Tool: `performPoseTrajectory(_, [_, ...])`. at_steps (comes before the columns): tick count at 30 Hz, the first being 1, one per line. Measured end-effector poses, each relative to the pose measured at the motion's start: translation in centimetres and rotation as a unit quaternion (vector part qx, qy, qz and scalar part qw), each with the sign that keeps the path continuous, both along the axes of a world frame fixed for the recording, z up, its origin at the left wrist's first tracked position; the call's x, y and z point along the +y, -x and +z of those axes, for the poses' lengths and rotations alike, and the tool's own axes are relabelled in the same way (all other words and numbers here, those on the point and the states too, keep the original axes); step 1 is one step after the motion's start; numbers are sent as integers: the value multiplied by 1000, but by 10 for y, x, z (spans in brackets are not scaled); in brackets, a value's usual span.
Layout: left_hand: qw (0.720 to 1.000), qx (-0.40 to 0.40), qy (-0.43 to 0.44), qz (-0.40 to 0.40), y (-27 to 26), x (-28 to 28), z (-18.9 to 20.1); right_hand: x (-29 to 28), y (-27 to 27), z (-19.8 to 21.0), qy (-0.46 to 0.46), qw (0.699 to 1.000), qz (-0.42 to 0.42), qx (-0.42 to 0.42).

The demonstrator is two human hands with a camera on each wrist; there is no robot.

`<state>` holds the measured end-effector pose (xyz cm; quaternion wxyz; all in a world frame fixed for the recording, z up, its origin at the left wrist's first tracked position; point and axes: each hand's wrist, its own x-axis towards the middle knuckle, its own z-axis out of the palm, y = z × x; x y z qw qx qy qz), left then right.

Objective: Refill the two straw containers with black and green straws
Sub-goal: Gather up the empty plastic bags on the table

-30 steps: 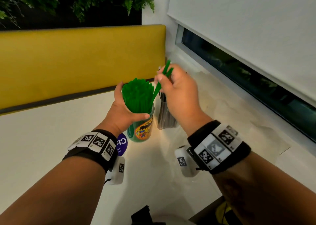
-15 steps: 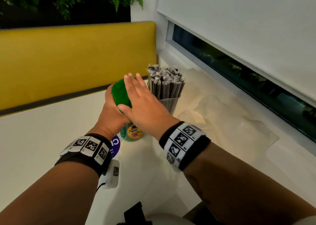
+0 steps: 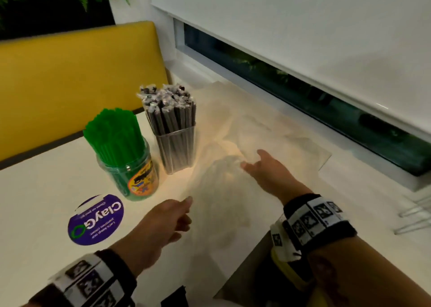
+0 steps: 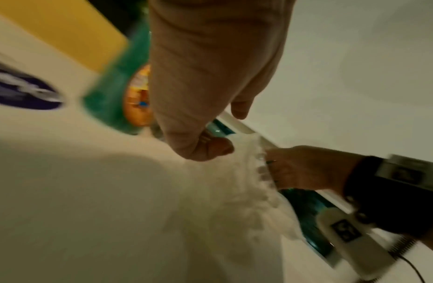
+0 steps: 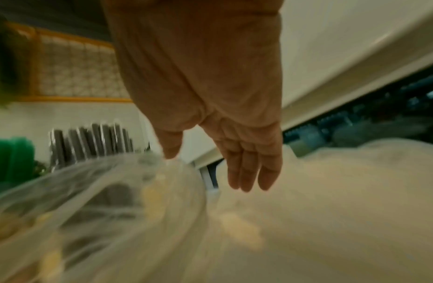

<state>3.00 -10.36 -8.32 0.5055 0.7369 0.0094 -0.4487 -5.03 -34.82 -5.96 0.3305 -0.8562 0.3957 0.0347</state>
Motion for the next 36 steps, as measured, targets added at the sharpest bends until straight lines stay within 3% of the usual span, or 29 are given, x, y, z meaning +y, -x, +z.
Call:
performPoseTrajectory(3, [998, -8, 33, -55, 8, -59, 7, 17, 1, -28, -39, 999, 7, -21])
performPoseTrajectory(6, [994, 74, 83, -14, 6, -115, 5, 32, 6, -27, -133, 986, -4, -103])
performPoseTrajectory(8, [988, 122, 95, 19, -2, -141, -6, 34, 12, -23, -135, 986, 73, -70])
performPoseTrajectory(11, [992, 90, 78, 46, -9, -159, -21, 15, 23, -19, -176, 974, 139, -22])
performPoseTrajectory(13, [993, 42, 88, 69, -12, -163, -30, -2, 28, -14, -196, 972, 81, -102])
performPoseTrajectory(15, [991, -5, 94, 99, -12, -162, -27, -21, 26, -16, -89, 977, -31, -193])
performPoseTrajectory(17, [985, -18, 105, 133, -9, -155, -19, -36, 19, -18, 59, 969, -108, -212])
performPoseTrajectory(18, [983, -19, 116, 138, -6, -150, -16, -42, 15, -19, 73, 967, -114, -214])
performPoseTrajectory(20, [984, -34, 123, 122, 0, -141, -9, -52, 2, -25, -61, 967, -109, -221])
performPoseTrajectory(22, [989, -59, 117, 74, 6, -135, -4, -52, -13, -27, -242, 937, -112, -227])
performPoseTrajectory(24, [990, -49, 129, 30, 9, -129, -3, -51, -24, -19, -300, 921, -69, -238])
performPoseTrajectory(26, [987, -26, 161, 10, 6, -122, 1, -59, -25, -4, -249, 914, -58, -315])
performPoseTrajectory(28, [979, -13, 202, 20, -1, -112, 5, -78, -18, 20, -181, 891, -146, -390])
performPoseTrajectory(30, [971, -12, 235, 43, -8, -104, 7, -100, 0, 40, -139, 840, -215, -478])
performPoseTrajectory(33, [974, -68, 214, 42, -14, -98, 3, -117, 22, 45, -352, 659, -262, -611])
performPoseTrajectory(34, [974, -115, 196, 17, -15, -96, -3, -115, 26, 44, -399, 634, -265, -608])
performPoseTrajectory(36, [953, -245, 177, -34, -16, -89, -9, -104, 35, 34, -423, 655, -272, -564])
